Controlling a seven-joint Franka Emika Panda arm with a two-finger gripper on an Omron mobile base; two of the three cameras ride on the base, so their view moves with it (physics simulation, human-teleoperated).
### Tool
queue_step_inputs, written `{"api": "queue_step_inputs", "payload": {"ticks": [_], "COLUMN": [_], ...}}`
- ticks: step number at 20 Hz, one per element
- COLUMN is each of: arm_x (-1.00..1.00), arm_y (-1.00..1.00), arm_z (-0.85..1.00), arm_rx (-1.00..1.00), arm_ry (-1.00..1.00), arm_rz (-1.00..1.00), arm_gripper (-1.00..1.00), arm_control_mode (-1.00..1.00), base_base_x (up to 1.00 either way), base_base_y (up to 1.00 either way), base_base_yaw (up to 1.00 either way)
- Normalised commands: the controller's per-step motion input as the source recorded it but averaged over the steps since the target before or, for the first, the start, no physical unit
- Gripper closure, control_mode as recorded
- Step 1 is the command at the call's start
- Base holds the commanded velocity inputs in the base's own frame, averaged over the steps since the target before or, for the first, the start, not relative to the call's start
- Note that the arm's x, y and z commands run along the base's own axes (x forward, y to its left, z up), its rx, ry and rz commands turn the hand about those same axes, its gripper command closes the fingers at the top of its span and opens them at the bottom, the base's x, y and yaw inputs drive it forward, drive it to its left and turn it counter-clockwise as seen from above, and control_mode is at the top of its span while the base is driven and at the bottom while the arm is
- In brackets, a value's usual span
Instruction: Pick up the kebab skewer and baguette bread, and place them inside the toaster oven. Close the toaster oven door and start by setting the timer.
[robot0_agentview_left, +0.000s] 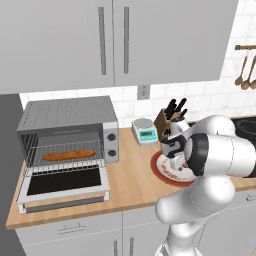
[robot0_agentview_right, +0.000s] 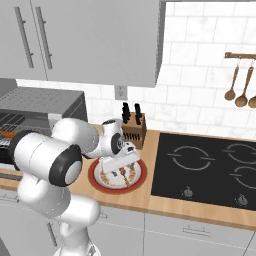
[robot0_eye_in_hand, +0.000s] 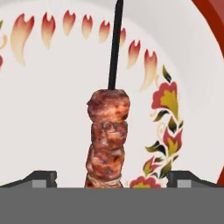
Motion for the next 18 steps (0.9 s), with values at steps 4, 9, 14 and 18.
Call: {"api": "queue_step_inputs", "payload": {"ticks": [4,9,14,18], "arm_x": [0.19,0.06,0.00,0.00], "arm_y": [0.00,0.00,0.00,0.00], "arm_z": [-0.21,-0.17,-0.14,-0.10], "arm_rx": [0.03,0.04,0.01,0.00], "arm_ry": [0.00,0.00,0.00,0.00], "arm_rz": [0.00,0.00,0.00,0.00], "arm_gripper": [-1.00,1.00,1.00,1.00], "arm_control_mode": [-1.00,-1.00,-1.00,-1.00], "base_base_x": [0.00,0.00,0.00,0.00], "base_base_y": [0.00,0.00,0.00,0.00], "base_base_yaw": [0.00,0.00,0.00,0.00]}}
